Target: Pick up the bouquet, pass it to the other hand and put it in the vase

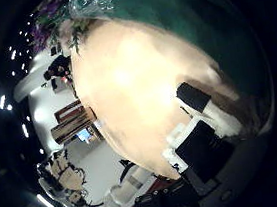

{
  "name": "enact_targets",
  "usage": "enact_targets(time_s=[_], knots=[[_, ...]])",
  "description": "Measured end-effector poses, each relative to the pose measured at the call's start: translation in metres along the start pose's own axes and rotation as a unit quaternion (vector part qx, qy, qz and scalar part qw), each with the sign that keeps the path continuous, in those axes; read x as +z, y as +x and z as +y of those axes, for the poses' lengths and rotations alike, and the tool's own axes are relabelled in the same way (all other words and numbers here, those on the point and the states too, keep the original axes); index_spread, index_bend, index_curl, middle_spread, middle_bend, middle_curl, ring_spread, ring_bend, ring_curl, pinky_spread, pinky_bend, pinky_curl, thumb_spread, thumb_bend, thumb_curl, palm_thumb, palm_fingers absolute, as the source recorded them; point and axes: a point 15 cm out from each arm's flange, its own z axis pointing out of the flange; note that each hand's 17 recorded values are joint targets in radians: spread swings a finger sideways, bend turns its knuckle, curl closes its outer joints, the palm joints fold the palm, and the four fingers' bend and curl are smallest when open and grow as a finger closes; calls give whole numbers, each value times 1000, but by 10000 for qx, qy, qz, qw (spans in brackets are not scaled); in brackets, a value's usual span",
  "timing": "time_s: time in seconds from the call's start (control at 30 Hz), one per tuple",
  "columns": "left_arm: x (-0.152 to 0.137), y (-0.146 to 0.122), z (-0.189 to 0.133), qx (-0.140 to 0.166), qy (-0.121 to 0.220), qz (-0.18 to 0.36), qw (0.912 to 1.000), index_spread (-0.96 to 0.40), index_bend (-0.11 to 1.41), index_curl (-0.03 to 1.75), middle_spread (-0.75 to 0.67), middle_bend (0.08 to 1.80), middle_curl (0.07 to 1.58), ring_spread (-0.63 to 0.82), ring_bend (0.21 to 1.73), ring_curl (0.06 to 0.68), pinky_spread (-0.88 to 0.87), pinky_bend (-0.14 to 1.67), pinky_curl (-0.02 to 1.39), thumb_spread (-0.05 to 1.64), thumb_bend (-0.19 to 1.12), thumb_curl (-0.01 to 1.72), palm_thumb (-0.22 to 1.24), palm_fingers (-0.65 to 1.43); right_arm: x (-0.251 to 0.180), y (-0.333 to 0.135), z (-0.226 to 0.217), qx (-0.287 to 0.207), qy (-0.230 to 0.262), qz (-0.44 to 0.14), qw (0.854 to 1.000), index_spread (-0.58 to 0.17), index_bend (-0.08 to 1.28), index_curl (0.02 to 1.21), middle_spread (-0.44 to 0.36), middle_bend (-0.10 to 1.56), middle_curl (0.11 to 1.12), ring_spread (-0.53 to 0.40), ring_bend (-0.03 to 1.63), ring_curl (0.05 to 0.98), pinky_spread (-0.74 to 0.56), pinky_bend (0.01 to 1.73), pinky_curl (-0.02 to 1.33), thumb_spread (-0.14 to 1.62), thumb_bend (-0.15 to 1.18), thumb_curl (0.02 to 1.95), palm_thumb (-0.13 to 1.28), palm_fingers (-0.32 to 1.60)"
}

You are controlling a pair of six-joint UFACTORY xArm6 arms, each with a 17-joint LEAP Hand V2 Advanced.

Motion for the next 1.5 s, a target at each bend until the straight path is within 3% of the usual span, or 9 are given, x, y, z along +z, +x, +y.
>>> enact_targets(time_s=[0.13,0.27,0.3,0.33,0.47,0.63,0.87,1.07,1.5], knots=[[0,2,-1,13,-2,-6,10000,89,198,420,245,188,315,474,398,196,333,180,246,1005,-26,316,476,243,-3,0,-2,-22,30,18,10000,-89,299,379,96,619,462,-17,880,273,209,499,175,972,-12,456,925,634],[0,2,-2,3,2,-6,10000,89,198,420,245,187,315,474,397,196,333,180,246,1005,-26,316,476,243,-6,-1,-4,-39,83,15,10000,-135,323,408,35,657,487,-90,916,288,108,530,165,961,-14,463,953,713],[0,2,-2,-1,-2,-3,10000,89,198,420,242,187,315,474,397,196,333,180,246,1005,-26,316,476,243,-8,-1,-6,-51,112,12,9999,-162,321,417,-4,675,500,-138,948,297,27,584,166,948,-15,466,965,806],[0,2,-2,-2,-5,0,10000,89,196,419,242,191,317,474,398,196,333,179,245,1005,-26,316,476,246,-9,-1,-6,-58,131,12,9999,-226,374,442,-73,745,533,-208,995,314,-166,732,192,923,-5,475,1011,1133],[0,2,-2,1,-8,-2,10000,89,197,418,240,190,320,474,395,196,333,179,245,1005,-26,316,476,245,-11,1,-8,-49,185,-4,9998,-323,558,604,-175,890,635,-271,1130,417,-356,1052,346,852,0,512,1100,1281],[0,1,-2,-12,-20,6,10000,89,198,419,247,186,318,474,396,197,333,181,245,1005,-26,316,476,244,-21,6,-15,-13,472,-15,9989,-394,763,831,-237,1111,775,-264,1311,529,-312,1327,503,748,3,602,1230,1133],[0,1,-1,-35,-24,11,10000,89,197,418,248,189,317,472,399,196,333,180,244,1005,-26,316,476,245,-66,29,-14,87,988,-163,9949,-395,926,1017,-231,1212,860,-239,1406,619,-223,1442,635,674,49,729,1245,1066],[-3,-3,2,-87,-18,29,10000,90,198,420,246,190,319,473,397,194,333,179,242,1005,-26,316,476,247,-114,15,3,-170,1513,-389,9876,-373,942,1067,-210,1254,872,-215,1438,647,-194,1412,704,673,60,791,1251,1075],[-27,-4,3,-231,74,218,9995,87,194,418,229,193,323,462,408,194,318,179,239,1005,-26,316,476,259,-180,-22,70,-968,1602,-1479,9711,-348,936,1122,-185,1300,860,-205,1452,668,-177,1300,861,443,84,926,1247,1073]])
